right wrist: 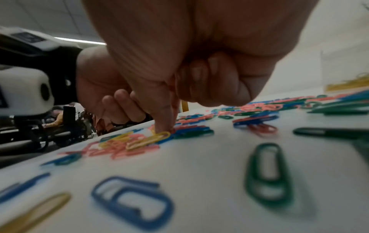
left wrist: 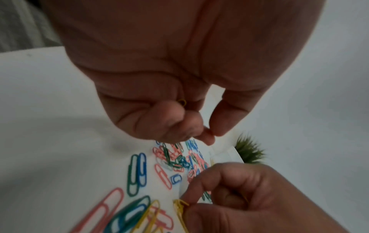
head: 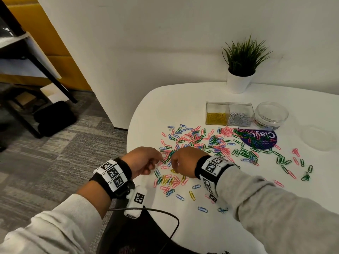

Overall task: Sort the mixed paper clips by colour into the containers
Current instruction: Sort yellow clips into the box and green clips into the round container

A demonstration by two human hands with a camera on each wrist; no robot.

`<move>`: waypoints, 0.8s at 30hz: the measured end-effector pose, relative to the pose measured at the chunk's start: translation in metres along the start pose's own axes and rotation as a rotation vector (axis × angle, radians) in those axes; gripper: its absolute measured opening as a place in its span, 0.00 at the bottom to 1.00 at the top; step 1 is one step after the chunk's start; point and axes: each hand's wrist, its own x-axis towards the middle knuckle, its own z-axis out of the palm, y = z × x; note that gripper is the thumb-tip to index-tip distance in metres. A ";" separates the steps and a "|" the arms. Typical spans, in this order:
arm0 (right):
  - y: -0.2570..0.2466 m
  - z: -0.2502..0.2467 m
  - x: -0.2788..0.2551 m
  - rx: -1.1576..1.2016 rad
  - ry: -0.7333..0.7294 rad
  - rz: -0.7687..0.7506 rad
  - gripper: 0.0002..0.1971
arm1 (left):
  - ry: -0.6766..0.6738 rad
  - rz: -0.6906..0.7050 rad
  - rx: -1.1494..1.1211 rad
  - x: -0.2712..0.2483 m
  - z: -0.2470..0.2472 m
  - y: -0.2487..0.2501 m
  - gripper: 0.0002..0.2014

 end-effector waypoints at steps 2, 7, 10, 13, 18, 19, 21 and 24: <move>0.003 0.003 0.005 0.027 -0.020 0.006 0.04 | 0.025 0.037 0.110 0.002 0.004 0.001 0.03; 0.010 -0.002 0.007 0.194 0.020 0.004 0.04 | 0.038 0.064 0.187 0.008 0.009 0.007 0.11; 0.027 -0.032 0.001 0.353 0.146 0.029 0.02 | 0.040 0.089 0.164 0.014 0.008 0.011 0.15; 0.069 -0.079 0.005 0.332 0.380 0.133 0.04 | 0.009 0.143 0.129 0.020 0.012 0.028 0.15; 0.128 -0.130 0.031 0.002 0.437 0.292 0.06 | -0.073 0.189 0.209 0.038 0.035 0.080 0.16; 0.133 -0.133 0.037 -0.053 0.385 0.297 0.07 | -0.068 0.203 0.232 0.044 0.042 0.092 0.16; 0.138 -0.137 0.046 -0.121 0.306 0.288 0.10 | -0.036 0.241 0.269 0.059 0.055 0.114 0.16; 0.141 -0.145 0.044 -0.144 0.273 0.238 0.16 | -0.009 0.325 0.398 0.080 0.070 0.138 0.19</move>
